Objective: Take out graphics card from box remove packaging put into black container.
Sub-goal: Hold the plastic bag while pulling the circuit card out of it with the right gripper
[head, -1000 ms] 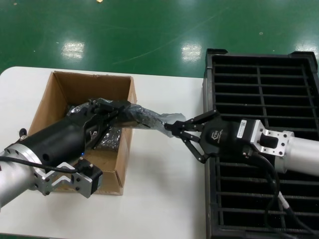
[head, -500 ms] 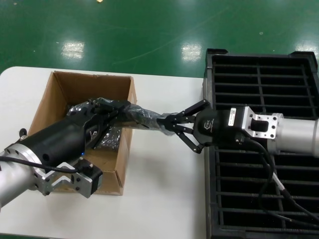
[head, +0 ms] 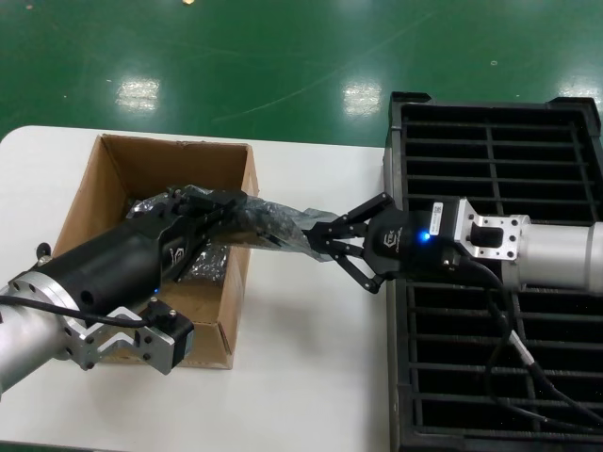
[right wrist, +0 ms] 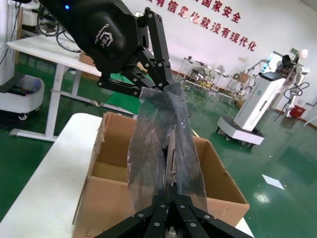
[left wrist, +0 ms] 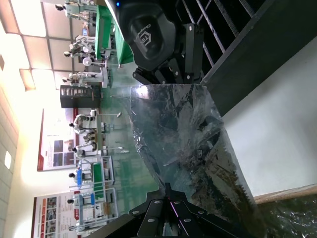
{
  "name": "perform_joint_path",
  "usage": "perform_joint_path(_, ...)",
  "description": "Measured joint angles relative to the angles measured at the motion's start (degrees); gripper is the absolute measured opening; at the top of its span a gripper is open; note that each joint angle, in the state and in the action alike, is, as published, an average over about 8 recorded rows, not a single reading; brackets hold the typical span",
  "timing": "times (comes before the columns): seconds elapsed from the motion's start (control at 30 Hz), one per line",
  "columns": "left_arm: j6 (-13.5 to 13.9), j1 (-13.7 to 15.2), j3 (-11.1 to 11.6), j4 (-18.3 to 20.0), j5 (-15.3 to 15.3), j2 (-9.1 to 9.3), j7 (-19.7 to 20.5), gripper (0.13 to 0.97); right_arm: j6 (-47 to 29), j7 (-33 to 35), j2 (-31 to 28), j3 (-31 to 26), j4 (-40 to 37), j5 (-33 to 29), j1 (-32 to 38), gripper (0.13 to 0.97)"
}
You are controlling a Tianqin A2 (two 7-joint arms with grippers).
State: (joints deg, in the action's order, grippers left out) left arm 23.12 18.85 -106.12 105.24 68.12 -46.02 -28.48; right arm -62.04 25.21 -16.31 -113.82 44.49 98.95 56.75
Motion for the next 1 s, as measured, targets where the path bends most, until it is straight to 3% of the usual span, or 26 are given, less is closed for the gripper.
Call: perform_joint_path(1.0,0.00,0.00,0.00,0.00,0.00,0.00,0.00,0.140,-0.52,-4.94,1.42,0.94,-0.81,-0.09,-0.09,0.168)
